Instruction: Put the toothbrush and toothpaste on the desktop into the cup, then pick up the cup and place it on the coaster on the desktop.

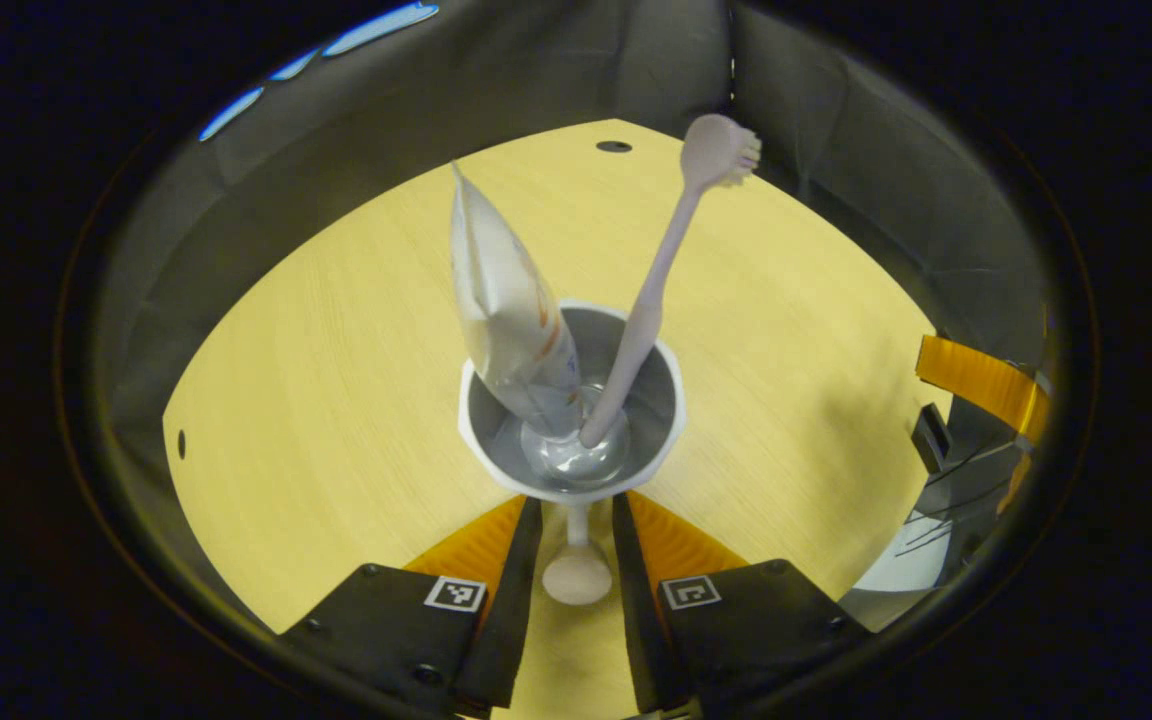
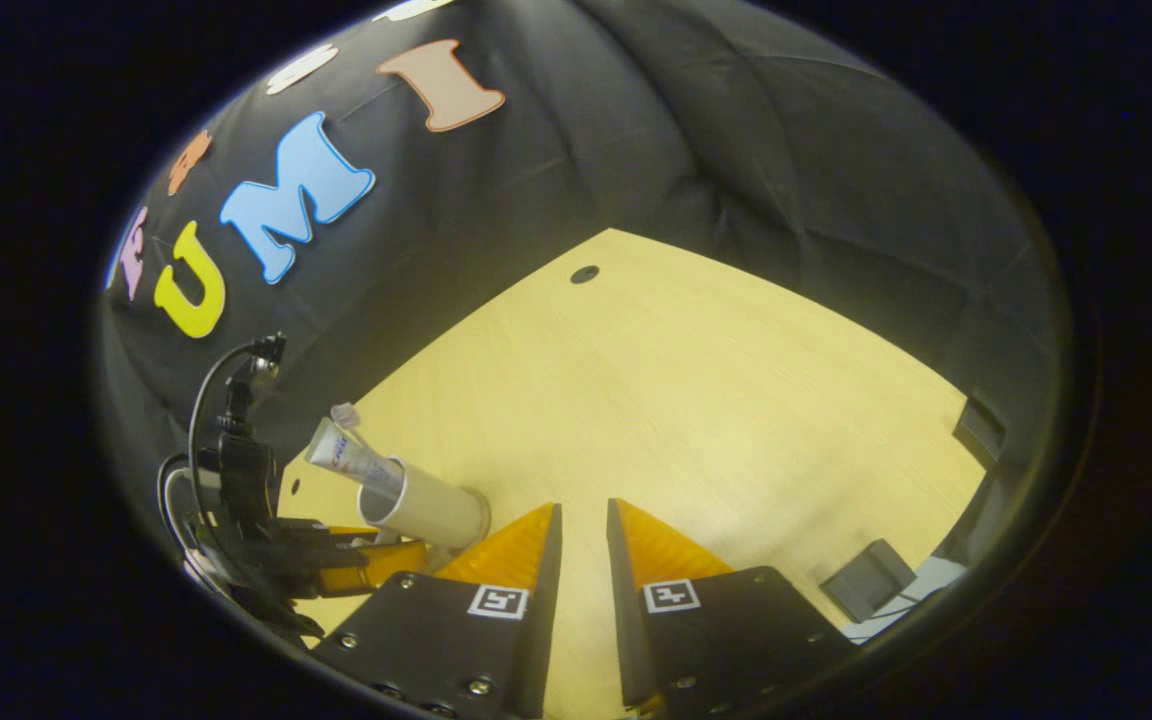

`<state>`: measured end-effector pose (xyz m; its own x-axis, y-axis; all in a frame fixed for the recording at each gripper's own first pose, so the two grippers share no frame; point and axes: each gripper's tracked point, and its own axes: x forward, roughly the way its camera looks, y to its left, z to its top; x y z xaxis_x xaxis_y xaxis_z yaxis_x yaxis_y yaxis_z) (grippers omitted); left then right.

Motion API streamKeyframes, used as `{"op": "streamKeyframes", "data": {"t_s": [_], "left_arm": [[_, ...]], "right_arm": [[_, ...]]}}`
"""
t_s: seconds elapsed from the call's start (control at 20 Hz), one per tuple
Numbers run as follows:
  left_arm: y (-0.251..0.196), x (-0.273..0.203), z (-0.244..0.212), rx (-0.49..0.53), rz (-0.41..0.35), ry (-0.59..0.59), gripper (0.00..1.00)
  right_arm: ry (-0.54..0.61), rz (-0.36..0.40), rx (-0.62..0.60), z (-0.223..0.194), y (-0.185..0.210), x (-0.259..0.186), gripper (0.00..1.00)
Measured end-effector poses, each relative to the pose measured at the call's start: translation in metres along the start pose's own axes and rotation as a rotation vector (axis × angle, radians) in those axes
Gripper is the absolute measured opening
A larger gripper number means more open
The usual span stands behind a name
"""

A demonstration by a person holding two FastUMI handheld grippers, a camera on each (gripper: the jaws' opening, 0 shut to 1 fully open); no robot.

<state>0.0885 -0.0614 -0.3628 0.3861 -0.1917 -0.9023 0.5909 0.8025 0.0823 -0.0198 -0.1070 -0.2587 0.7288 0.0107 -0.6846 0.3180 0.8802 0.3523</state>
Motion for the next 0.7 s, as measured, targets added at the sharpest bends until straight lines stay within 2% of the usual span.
{"op": "streamKeyframes", "data": {"t_s": [0.2,0.4,0.7], "left_arm": [[0.000,-0.034,0.009,-0.001,0.037,-0.098,0.48],[-0.002,-0.085,0.018,-0.080,0.087,-0.250,0.50],[0.025,-0.178,0.045,-0.215,0.187,-0.525,0.51]], "right_arm": [[0.015,0.052,-0.066,0.000,0.026,0.004,0.27],[0.004,0.131,-0.171,0.008,0.067,0.001,0.27],[-0.125,0.223,-0.372,0.042,0.132,-0.024,0.28]]}}
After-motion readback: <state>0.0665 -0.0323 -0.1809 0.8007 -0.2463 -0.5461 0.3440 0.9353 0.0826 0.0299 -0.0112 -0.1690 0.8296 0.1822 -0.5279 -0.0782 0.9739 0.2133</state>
